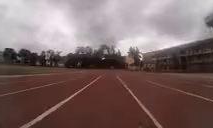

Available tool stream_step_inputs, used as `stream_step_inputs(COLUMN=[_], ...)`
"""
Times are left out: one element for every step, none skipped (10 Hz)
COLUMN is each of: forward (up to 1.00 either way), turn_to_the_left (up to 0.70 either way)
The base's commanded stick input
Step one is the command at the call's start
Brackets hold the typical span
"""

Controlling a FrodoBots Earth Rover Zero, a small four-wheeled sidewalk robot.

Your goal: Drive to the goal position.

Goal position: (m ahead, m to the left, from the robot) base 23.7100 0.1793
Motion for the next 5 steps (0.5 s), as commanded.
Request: stream_step_inputs(forward=[0.7,0.7,0.7,0.7,0.7], turn_to_the_left=[0.0,0.0,0.0,0.0,0.0])
